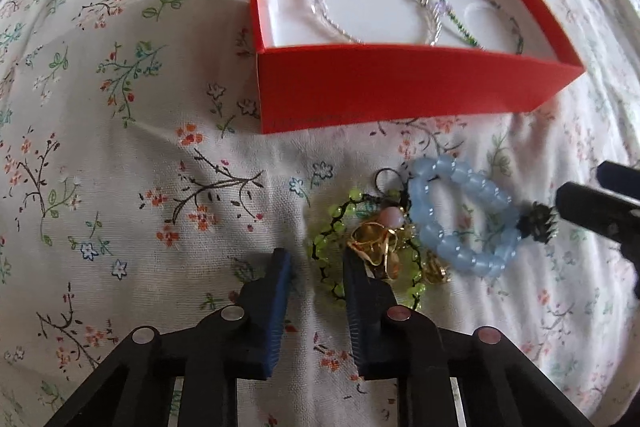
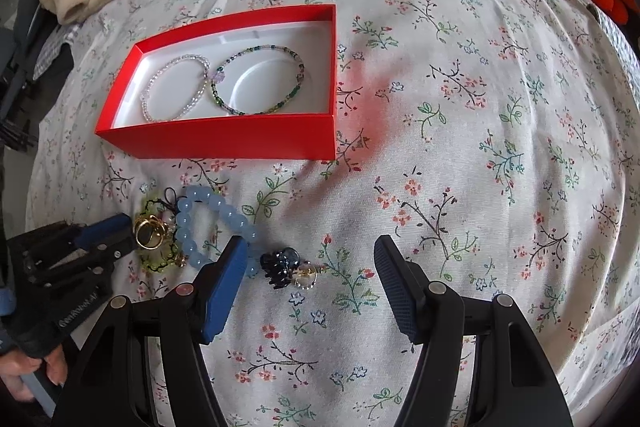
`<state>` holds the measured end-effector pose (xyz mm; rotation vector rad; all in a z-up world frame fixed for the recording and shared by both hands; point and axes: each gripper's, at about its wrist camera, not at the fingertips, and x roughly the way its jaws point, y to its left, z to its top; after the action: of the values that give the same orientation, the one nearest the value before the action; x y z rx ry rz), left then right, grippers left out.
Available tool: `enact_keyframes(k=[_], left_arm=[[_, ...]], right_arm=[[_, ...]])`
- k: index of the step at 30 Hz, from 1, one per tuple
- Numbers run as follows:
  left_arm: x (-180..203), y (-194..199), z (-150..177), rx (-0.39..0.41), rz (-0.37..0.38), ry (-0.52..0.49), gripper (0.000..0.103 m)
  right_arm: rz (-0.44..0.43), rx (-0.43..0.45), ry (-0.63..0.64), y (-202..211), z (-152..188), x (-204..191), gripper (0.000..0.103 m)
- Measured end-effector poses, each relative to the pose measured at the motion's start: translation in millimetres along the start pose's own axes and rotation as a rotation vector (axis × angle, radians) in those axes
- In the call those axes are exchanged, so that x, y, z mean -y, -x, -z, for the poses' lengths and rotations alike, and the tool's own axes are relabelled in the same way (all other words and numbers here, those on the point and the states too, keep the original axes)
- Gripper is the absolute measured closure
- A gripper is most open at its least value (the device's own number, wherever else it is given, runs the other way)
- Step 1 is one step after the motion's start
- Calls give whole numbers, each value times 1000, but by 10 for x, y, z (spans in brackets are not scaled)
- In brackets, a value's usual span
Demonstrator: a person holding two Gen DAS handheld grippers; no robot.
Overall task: Organize jewelry
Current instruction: 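Move both open tools back over the remaining jewelry pile, then grasp the green beaded bracelet with the left tool while the right grasps the blue bead bracelet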
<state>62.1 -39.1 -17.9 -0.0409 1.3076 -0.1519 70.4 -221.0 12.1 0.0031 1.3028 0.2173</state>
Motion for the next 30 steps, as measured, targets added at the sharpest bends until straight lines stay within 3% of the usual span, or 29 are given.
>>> enact_keyframes(k=[7,11,19,27,30], left_arm=[[80,-89,10,7,-14,-8,85],[109,-107,47,29,-33,-7,100],[-33,72,96,66,45,28,101],[-229,238,67,96,39,36,102],[-358,254,127,93,35,39,102]], right_arm=[[-2,-5,2,-29,-11,-6,35],[-8,-15,4,-75,-32,-47,35],[-35,-22,10,-128,-87,-138,35],[-68,-54,41,-311,-109,-325,35],[-42,-60,62,-402,-118,-388,38]])
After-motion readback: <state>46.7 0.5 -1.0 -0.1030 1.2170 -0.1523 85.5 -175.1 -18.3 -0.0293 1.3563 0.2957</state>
